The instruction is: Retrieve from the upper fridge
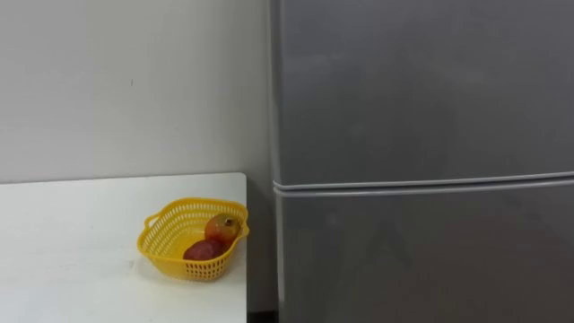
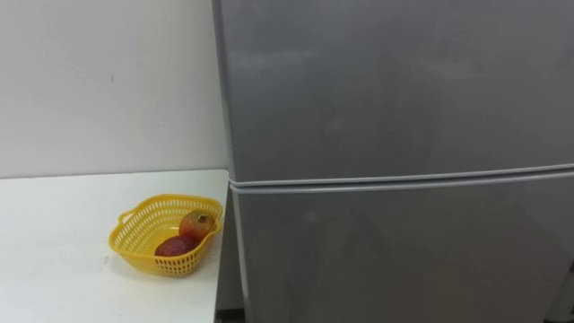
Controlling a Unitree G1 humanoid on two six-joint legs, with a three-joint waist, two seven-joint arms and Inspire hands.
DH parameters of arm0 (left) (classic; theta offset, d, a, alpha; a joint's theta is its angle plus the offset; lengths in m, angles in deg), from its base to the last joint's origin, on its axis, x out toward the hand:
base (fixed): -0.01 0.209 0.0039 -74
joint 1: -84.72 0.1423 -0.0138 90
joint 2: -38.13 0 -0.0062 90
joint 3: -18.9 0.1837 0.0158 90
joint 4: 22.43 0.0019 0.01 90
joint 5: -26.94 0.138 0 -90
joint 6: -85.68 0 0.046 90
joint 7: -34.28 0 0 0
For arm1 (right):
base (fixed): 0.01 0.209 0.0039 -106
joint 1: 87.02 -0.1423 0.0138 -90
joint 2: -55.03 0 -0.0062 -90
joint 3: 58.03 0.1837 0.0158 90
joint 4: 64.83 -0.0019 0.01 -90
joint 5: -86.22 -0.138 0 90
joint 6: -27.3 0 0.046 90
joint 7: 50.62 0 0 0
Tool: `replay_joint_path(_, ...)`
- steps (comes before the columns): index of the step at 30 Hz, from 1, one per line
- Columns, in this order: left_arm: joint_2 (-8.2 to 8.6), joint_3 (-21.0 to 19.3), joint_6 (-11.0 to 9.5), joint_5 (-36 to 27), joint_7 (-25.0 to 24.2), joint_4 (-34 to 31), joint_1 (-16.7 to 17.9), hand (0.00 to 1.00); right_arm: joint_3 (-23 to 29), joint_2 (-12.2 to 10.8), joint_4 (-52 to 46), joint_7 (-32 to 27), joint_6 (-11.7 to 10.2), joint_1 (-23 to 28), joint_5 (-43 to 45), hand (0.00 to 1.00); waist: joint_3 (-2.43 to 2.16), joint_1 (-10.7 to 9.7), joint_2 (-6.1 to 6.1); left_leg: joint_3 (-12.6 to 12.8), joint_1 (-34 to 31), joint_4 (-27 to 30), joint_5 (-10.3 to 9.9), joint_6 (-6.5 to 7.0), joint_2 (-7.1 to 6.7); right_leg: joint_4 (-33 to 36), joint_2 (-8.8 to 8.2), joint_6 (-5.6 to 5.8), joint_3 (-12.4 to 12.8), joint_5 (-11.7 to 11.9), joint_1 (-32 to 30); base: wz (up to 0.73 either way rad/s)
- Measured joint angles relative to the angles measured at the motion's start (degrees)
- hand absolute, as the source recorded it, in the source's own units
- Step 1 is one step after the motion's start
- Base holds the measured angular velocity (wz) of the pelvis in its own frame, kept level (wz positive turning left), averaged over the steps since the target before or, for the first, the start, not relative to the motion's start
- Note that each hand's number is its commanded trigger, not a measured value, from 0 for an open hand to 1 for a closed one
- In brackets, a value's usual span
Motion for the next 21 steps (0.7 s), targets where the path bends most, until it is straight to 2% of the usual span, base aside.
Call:
replay_joint_path(4,0.48,0.1,1.7,1.2,-1.2,-0.9,0.4,0.0,-0.1,0.0,1.4,4.8,1.9,-0.5,1.1,0.0,0.03,-0.1,0.71,-0.1,0.1,0.0,0.0,0.0,-0.03,0.0,-0.01,0.02,0.0,0.0,0.2,0.0)
replay_joint_path(8,0.78,0.1,3.1,1.2,-2.0,-0.9,0.9,0.0,-1.4,0.0,3.6,7.6,3.7,-1.4,3.9,0.0,0.09,-0.1,0.7,0.1,0.9,0.0,0.0,0.0,-0.03,0.1,0.0,-0.02,0.0,-0.1,0.9,0.0)
replay_joint_path(11,1.06,0.1,3.8,1.1,-2.0,-0.9,0.9,0.0,-2.3,-0.1,4.0,8.3,5.3,-1.8,5.2,0.0,0.14,0.0,0.62,0.1,1.0,0.0,0.0,0.0,-0.06,0.2,-0.03,0.08,0.1,-0.4,0.8,0.01)
replay_joint_path(16,1.06,0.1,4.1,1.2,-2.3,-0.8,0.9,0.0,-2.3,-0.5,4.1,8.4,5.7,-1.7,5.8,0.0,0.15,0.0,0.57,-0.1,0.9,0.0,0.0,0.01,-0.16,0.2,-0.13,0.15,-0.1,-0.5,0.8,0.03)
replay_joint_path(21,1.21,0.8,4.9,0.9,-3.2,-0.7,1.0,0.0,-3.6,-0.6,4.2,9.0,7.6,-2.0,11.8,0.0,0.14,-0.2,0.57,-0.3,0.9,0.0,0.0,0.01,-0.29,0.1,-0.45,0.15,-1.1,-0.5,1.0,0.03)
